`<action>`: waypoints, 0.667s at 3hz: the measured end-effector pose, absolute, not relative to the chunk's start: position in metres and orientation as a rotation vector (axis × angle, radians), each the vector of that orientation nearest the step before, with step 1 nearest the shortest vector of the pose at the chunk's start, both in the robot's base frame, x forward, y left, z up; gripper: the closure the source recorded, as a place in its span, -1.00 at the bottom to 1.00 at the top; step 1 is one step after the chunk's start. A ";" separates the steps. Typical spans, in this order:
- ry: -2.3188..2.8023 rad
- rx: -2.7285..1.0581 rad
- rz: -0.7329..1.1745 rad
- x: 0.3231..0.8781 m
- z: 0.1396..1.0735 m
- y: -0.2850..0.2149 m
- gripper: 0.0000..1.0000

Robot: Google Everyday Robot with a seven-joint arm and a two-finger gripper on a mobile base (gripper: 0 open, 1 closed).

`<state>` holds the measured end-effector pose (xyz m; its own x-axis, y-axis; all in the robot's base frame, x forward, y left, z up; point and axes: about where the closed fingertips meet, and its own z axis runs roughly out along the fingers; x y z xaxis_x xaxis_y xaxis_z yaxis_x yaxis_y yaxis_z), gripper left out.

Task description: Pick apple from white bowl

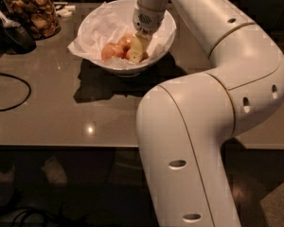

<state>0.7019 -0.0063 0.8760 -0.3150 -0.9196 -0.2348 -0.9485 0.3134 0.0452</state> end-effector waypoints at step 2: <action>2.425 -1.738 0.288 0.703 0.862 -0.005 -0.14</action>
Offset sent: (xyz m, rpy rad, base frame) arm -0.0270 -0.0177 -0.0115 -0.0529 0.1556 0.0240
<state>0.7032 -0.0049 0.8624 -0.3206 -0.9196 -0.2268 -0.9472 0.3126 0.0714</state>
